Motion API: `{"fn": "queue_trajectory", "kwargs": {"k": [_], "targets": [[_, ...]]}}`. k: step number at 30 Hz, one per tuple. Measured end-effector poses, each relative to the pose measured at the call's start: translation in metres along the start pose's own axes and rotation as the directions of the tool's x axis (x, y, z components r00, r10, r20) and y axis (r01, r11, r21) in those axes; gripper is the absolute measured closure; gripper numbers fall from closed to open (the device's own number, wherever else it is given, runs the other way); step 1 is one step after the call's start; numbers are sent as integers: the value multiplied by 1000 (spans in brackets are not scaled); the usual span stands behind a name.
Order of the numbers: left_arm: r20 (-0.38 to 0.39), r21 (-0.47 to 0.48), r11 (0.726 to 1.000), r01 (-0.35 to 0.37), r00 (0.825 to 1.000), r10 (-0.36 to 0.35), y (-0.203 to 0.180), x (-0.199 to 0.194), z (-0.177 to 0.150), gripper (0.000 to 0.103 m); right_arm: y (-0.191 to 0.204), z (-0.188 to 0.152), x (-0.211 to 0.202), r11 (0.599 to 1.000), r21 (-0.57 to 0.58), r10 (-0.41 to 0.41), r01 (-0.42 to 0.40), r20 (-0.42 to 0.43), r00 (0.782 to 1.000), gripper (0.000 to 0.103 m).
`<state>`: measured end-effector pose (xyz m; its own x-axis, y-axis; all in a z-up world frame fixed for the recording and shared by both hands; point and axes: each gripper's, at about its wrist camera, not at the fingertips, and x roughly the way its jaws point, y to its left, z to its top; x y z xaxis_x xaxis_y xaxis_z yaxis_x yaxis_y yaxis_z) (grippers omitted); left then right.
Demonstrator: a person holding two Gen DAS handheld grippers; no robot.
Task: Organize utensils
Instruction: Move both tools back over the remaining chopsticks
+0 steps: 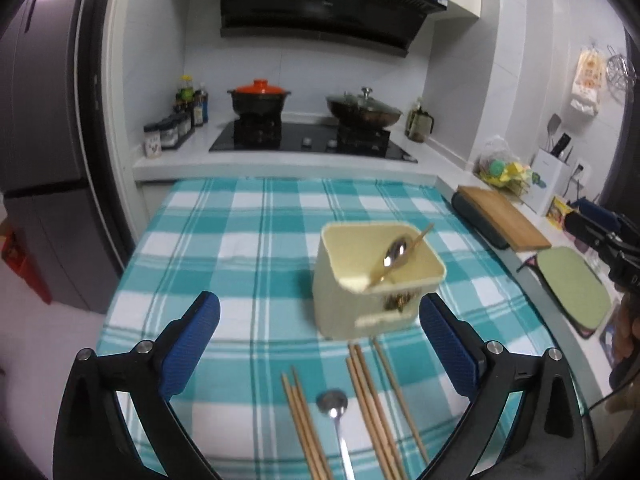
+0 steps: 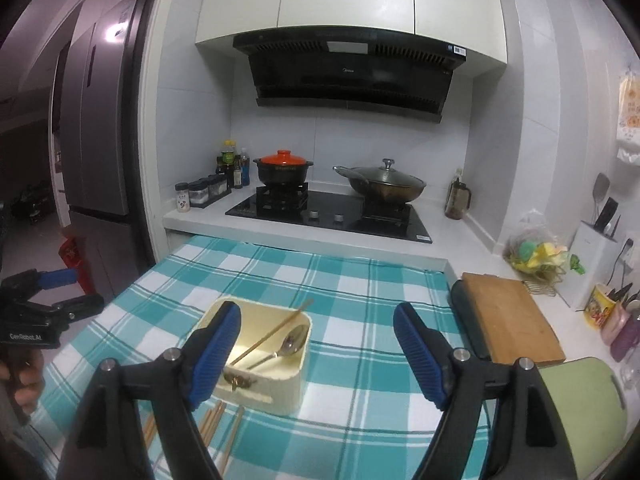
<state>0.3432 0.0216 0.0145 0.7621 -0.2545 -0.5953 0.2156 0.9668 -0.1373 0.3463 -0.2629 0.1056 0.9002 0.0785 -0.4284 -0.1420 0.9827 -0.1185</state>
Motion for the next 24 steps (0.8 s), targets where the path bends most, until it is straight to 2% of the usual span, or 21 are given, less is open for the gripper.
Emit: {"fn": "queue_trajectory", "kwargs": {"k": [3, 7, 11, 14, 19, 24], "targets": [[-112, 8, 1000, 9, 994, -9, 1, -8, -48, 3, 10, -33, -24, 1000, -13, -19, 19, -41, 999, 22], [-142, -8, 995, -98, 985, 96, -7, -23, -107, 0, 28, -88, -41, 999, 35, -24, 29, -150, 988, 22], [-144, -101, 995, -17, 990, 3, -12, -35, -142, 0, 47, -141, -52, 993, 102, -35, 63, -252, 967, 22], [-132, -133, 990, -39, 991, 21, -19, -42, -156, 1, 56, -167, -63, 989, 123, -44, 83, -288, 957, 22], [-107, -60, 992, -112, 989, 105, -36, -47, -163, 1, 63, -190, -78, 987, 86, -106, 138, -305, 947, 22], [-125, -39, 993, -107, 987, 102, -47, -44, -167, 1, 63, -198, -86, 983, 77, -138, 168, -304, 943, 22]]}}
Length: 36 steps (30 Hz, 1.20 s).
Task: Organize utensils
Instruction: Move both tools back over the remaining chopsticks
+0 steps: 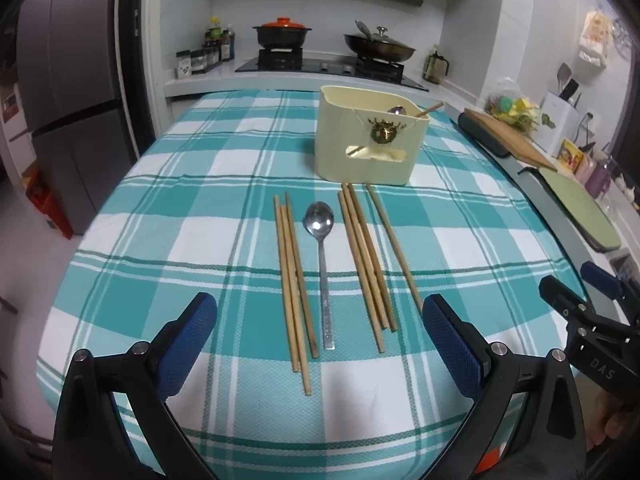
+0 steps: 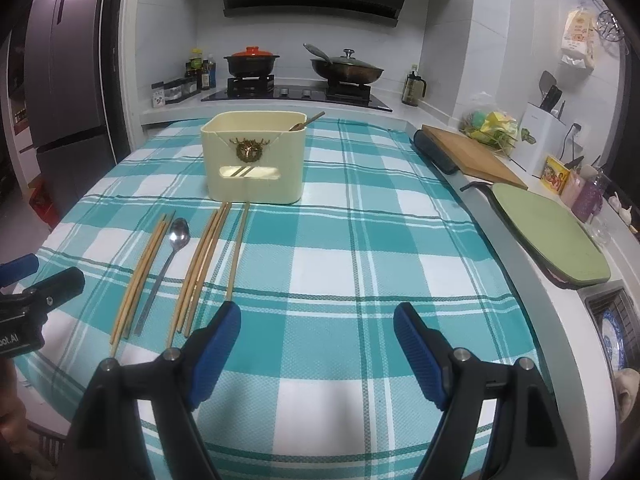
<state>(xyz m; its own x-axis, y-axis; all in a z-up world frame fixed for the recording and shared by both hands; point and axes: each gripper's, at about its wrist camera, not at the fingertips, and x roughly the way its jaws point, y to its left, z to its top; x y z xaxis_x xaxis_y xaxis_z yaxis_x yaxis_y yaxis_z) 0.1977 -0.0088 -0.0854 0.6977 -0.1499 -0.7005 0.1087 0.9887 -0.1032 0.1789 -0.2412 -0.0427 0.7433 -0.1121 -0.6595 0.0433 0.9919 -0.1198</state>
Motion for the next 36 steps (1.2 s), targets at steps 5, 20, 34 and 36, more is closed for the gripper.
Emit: {"fn": "queue_trajectory", "kwargs": {"k": [5, 20, 34, 36], "targets": [[-4, 26, 1000, -17, 1000, 17, -6, 0, -5, 1, -3, -2, -1, 1000, -3, -26, 26, 1, 1000, 22], [-26, 22, 999, -45, 999, 46, -1, 9, -7, 1, -2, -1, 2, 997, -26, -78, 78, 7, 997, 22], [-114, -115, 989, -98, 990, 85, 53, 46, -20, 1, -5, -17, 23, 998, 45, 50, -49, -24, 998, 22], [-116, -119, 987, -108, 989, 94, 60, 55, -17, 1, -5, -19, 27, 997, 49, 68, -67, -29, 997, 22]]}}
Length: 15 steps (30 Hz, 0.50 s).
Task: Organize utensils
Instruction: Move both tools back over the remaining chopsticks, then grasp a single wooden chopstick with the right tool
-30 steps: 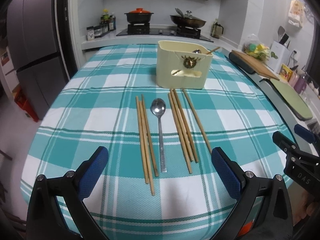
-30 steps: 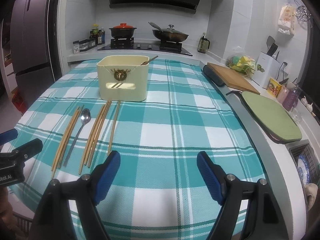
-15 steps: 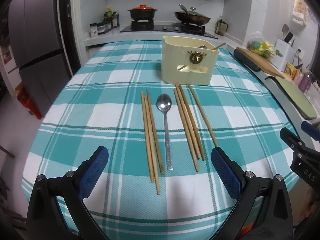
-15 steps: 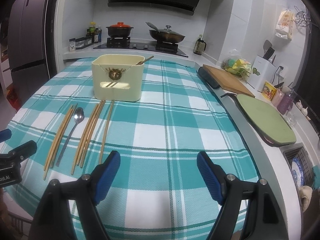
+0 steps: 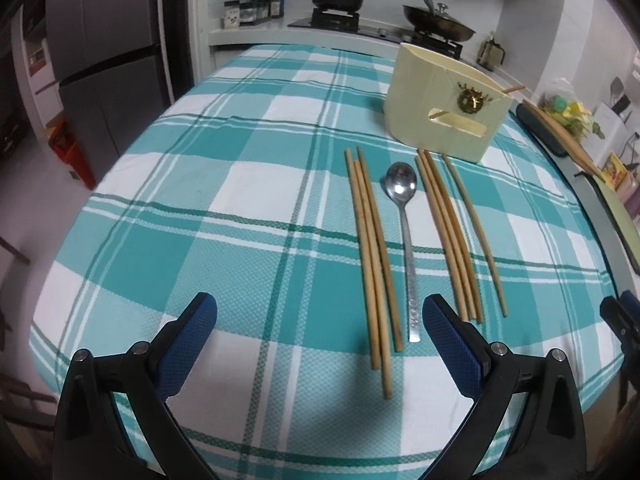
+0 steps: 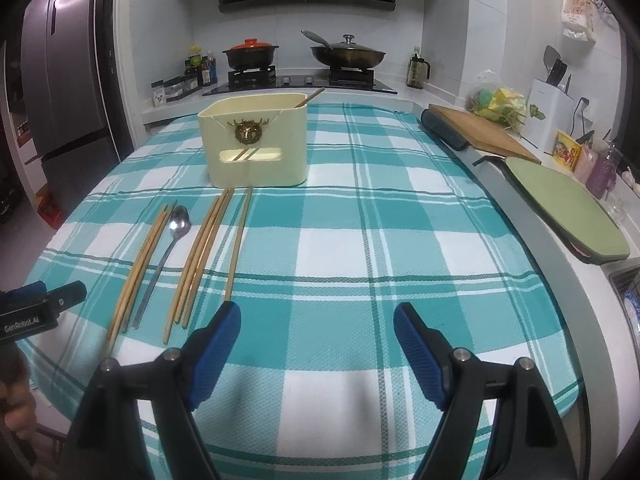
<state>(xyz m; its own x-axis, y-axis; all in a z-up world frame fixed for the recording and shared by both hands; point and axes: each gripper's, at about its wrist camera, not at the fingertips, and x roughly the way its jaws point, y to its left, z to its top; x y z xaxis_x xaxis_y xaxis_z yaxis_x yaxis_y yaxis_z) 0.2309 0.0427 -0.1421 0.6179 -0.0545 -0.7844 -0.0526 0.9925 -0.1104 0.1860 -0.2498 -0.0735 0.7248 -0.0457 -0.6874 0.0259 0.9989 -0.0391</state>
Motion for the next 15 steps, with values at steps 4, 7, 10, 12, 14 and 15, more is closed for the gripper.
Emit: {"fn": "queue_trajectory", "kwargs": {"k": [4, 7, 10, 12, 14, 15], "targets": [[3, -6, 1000, -15, 1000, 15, 7, 21, 14, 1, 3, -2, 6, 1000, -1, 21, -21, -16, 1000, 22], [-3, 9, 1000, -20, 1000, 20, 6, 40, 25, 1, 6, -3, 9, 999, -3, 34, -34, -23, 999, 22], [-7, 37, 999, -34, 999, 34, 2, 54, 33, 1, 9, -4, 11, 999, -11, 44, -44, -27, 999, 22], [-9, 50, 998, -41, 999, 41, 0, 63, 37, 1, 10, -4, 12, 999, -16, 50, -51, -30, 998, 22], [-15, 57, 997, -48, 999, 49, -2, 69, 40, 1, 12, -4, 14, 998, -23, 54, -55, -33, 998, 22], [-20, 61, 997, -52, 998, 53, -2, 73, 41, 1, 13, -4, 15, 998, -26, 55, -56, -35, 998, 22]]}}
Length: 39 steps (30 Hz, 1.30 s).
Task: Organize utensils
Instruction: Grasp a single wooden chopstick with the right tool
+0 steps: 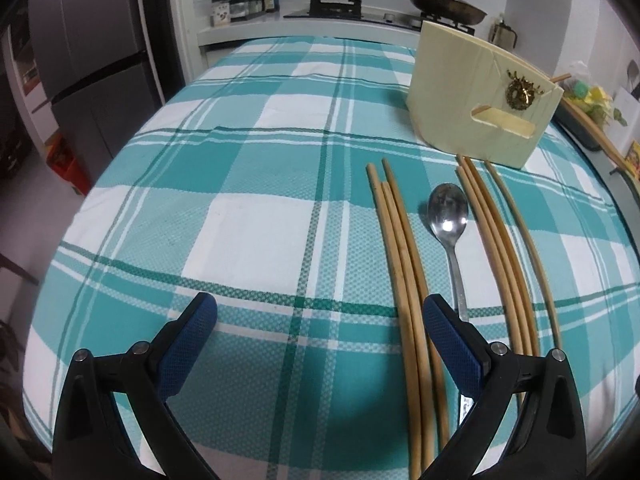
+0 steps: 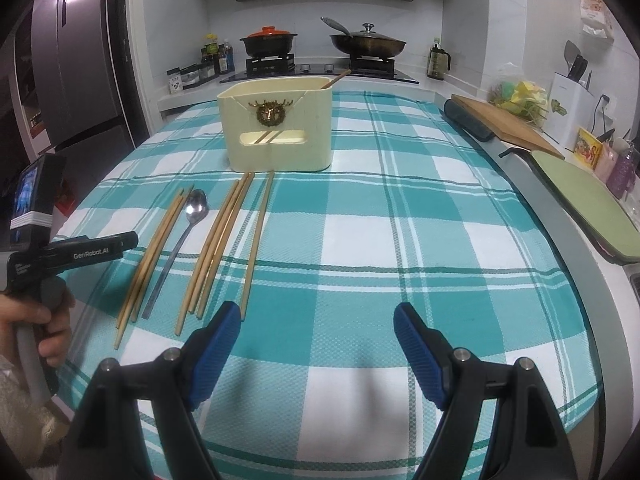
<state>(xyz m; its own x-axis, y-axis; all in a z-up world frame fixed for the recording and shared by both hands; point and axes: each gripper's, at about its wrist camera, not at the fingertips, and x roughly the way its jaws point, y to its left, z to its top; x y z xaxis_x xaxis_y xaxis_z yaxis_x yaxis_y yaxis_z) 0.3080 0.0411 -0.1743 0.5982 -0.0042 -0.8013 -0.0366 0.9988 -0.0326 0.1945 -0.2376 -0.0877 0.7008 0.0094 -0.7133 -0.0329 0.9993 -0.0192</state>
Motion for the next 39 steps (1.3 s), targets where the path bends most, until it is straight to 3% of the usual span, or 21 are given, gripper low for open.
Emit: {"fn": "queue_trajectory", "kwargs": {"k": [7, 20, 26, 29, 31, 33, 37, 39], "targets": [[-24, 36, 998, -46, 999, 47, -2, 17, 2, 0, 3, 1, 11, 1000, -3, 14, -14, -19, 1000, 22], [-44, 40, 999, -23, 999, 25, -4, 30, 9, 0, 5, 11, 32, 1000, -13, 19, -20, -48, 999, 22], [-36, 31, 999, -30, 999, 31, -1, 33, 12, 0, 5, 40, 78, 995, -29, 92, -95, -89, 992, 24], [-34, 36, 999, -37, 999, 38, -2, 33, 13, 0, 14, 55, 106, 986, -29, 159, -164, -132, 978, 41], [-37, 43, 998, -43, 998, 45, -3, 32, 13, 0, 27, 63, 122, 978, -50, 192, -202, -156, 969, 43], [-40, 54, 997, -47, 998, 50, -5, 32, 13, 1, 42, 69, 135, 972, -91, 201, -219, -173, 964, 51], [-26, 57, 997, -44, 999, 46, -4, 32, 11, 0, 59, 69, 155, 965, -166, 169, -204, -205, 964, 79], [-22, 37, 999, -25, 999, 26, -1, 32, 10, 0, 59, 68, 155, 970, -177, 134, -166, -182, 974, 94]]}}
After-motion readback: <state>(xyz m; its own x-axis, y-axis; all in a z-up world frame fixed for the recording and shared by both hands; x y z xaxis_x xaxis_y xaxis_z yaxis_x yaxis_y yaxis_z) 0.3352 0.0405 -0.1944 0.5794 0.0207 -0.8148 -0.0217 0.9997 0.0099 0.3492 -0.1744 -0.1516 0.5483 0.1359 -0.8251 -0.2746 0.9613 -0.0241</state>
